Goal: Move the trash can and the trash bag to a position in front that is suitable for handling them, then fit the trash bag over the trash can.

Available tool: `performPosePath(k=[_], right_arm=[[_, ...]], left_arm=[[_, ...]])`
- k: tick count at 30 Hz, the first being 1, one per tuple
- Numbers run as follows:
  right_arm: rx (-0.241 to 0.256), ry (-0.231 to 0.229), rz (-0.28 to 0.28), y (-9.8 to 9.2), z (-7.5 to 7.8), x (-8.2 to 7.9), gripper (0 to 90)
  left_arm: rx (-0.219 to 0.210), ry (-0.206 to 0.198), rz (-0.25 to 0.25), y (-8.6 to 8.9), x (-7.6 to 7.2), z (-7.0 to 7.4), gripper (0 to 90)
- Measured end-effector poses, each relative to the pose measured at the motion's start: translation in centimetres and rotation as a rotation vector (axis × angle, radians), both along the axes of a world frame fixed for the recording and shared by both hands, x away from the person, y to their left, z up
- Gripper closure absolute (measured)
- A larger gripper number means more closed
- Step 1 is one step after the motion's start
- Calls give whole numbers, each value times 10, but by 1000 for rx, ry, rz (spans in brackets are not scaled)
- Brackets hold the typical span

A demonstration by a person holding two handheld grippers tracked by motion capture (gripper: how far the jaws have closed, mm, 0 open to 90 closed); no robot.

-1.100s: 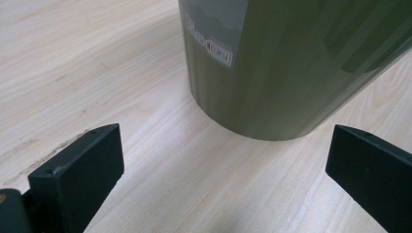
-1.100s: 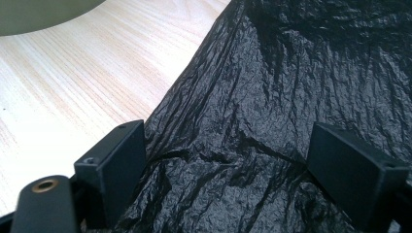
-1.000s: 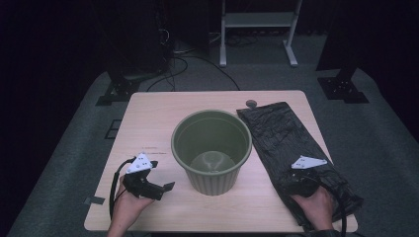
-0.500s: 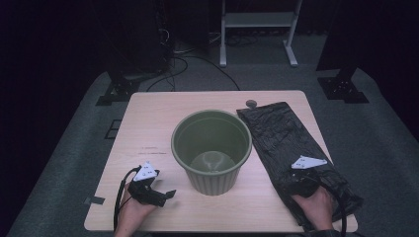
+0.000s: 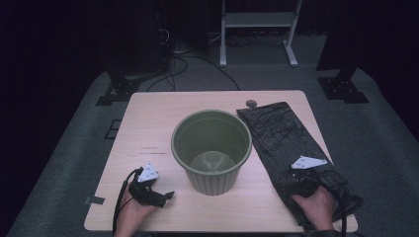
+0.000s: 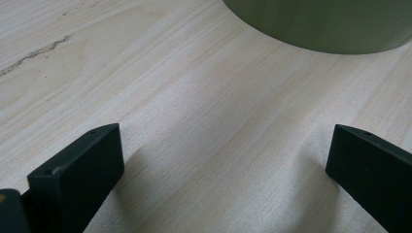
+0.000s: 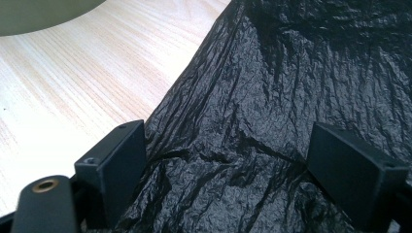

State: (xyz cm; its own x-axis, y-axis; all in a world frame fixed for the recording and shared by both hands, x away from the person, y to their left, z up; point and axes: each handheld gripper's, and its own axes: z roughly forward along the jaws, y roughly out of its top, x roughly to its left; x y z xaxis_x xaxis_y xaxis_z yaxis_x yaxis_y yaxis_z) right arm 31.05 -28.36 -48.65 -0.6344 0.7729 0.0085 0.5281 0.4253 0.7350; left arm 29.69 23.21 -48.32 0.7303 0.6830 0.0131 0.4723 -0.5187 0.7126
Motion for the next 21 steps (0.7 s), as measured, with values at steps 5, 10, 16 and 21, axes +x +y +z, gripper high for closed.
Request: performPosePath(k=[5,10,16,21], right_arm=[[13,-15,10,-1,1,-2,253],[13,-15,9,-1,1,-2,253],[21,-20,-7,-2,1,-4,342],[37,-34,41,1,2,-10,705]], left_arm=[[1,0,0,0,0,0,0],[1,0,0,0,0,0,0],[0,0,0,0,0,0,0],[0,0,0,0,0,0,0]])
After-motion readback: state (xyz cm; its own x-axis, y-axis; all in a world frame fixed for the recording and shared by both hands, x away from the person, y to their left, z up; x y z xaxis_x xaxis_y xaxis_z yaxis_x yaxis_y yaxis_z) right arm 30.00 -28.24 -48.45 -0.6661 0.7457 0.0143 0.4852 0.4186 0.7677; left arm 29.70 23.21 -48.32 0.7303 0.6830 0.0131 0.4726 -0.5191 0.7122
